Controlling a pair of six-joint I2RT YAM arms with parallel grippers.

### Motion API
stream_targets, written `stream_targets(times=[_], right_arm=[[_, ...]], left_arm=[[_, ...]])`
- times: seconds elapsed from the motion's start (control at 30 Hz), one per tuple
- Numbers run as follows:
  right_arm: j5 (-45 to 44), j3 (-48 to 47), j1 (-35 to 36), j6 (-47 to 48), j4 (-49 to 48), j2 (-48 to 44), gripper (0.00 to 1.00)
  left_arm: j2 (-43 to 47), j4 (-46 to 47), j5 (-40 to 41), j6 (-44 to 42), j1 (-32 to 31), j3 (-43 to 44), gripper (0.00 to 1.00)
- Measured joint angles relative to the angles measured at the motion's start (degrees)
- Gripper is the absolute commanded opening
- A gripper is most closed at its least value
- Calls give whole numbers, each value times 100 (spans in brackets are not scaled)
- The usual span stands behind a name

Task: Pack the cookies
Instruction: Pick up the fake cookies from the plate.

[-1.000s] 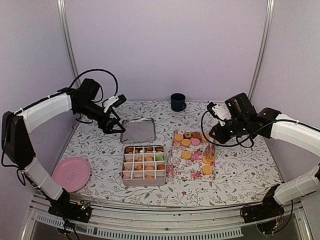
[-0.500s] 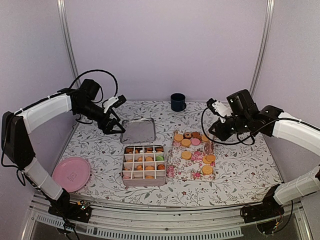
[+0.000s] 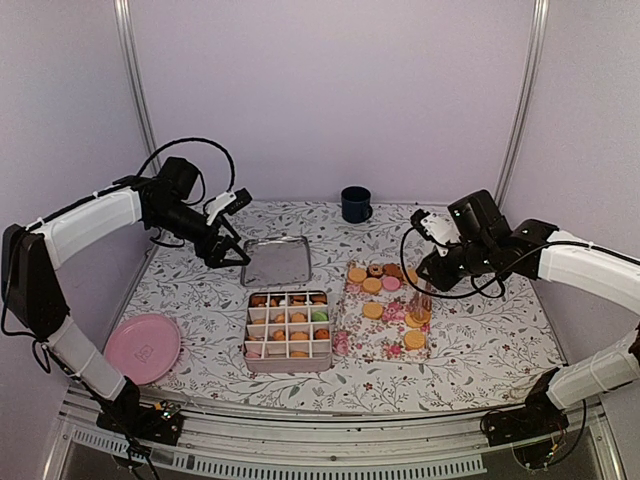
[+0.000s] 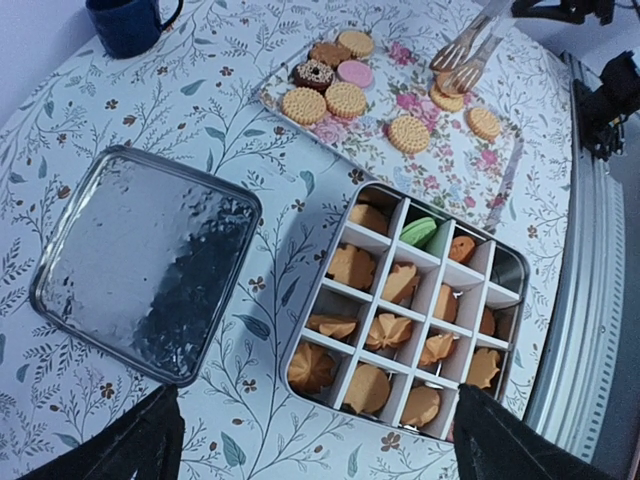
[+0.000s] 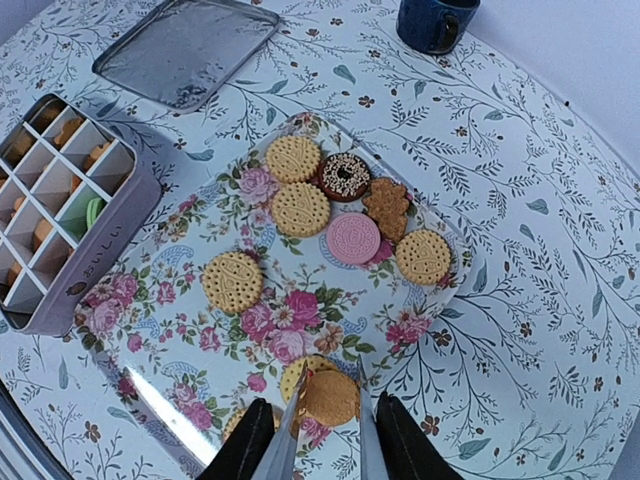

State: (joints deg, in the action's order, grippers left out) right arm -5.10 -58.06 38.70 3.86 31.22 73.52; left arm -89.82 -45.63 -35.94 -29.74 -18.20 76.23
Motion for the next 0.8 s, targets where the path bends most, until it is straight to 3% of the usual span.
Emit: stream_targets(times=[0.3,0.37,0.63,0.8], right_arm=[[-37,153,-2,-9,-140,-7,40],[-37,166,-2,-11,-173,-7,36],[-42,192,-11,-57,-225,-28,4],[-39,212,-11,-144,-179,-109,0]], left_arm=[[0,0,-44,0,0,0,94],[0,0,-44,0,0,-2,94],[0,0,-42,0,0,0,94],[2,0,-42,0,0,0,94]])
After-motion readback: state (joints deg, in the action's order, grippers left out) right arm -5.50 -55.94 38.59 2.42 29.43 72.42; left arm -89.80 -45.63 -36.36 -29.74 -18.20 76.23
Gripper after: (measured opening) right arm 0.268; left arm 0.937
